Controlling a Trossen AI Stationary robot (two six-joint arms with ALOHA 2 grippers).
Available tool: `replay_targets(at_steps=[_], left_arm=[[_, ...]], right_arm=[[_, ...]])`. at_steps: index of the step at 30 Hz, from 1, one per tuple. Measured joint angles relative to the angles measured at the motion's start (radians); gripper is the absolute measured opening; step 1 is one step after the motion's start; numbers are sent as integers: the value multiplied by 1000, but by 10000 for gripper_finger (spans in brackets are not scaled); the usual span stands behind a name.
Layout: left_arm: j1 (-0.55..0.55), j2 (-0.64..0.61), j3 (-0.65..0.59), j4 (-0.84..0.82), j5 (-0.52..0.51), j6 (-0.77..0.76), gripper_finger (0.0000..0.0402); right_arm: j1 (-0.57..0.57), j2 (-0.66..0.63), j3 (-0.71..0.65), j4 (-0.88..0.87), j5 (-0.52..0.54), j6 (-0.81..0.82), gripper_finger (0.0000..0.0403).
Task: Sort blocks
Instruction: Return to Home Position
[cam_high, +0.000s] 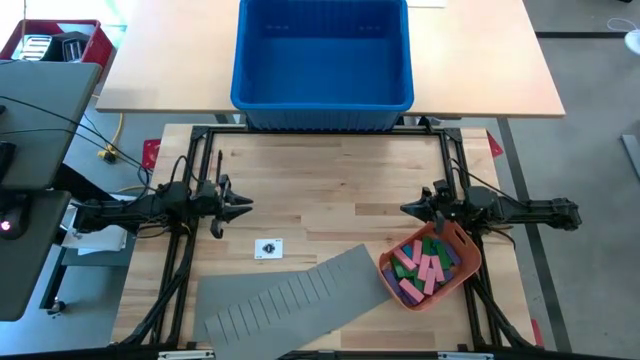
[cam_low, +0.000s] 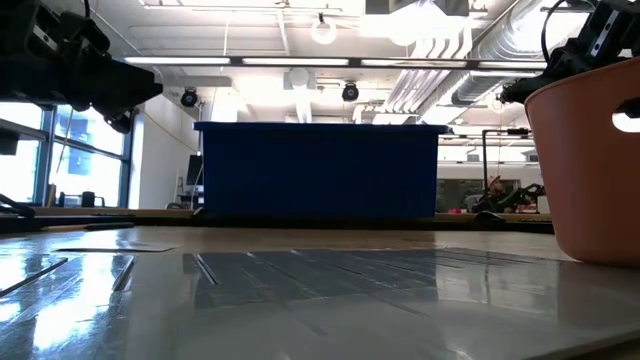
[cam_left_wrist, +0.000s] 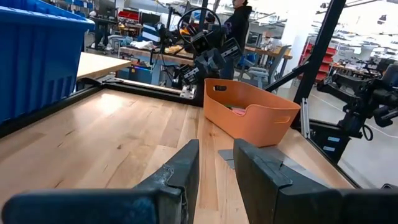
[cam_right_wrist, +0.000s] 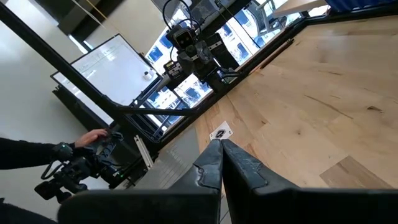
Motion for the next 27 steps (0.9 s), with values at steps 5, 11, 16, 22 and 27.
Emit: replay_targets(at_steps=[5,11,16,22,27], left_arm=[[0,1,0,-1,0,0,90],[0,1,0,-1,0,0,90],[0,1,0,-1,0,0,90],[0,1,0,-1,0,0,90],[0,1,0,-1,1,0,90]], right_arm=[[0,0,0,-1,-12,-1,0],[0,0,0,-2,-72,-184,0],[0,0,0,1,-37,-478,0],[0,0,0,-6,-43,-713,0],[0,0,0,-6,-44,-721,0]])
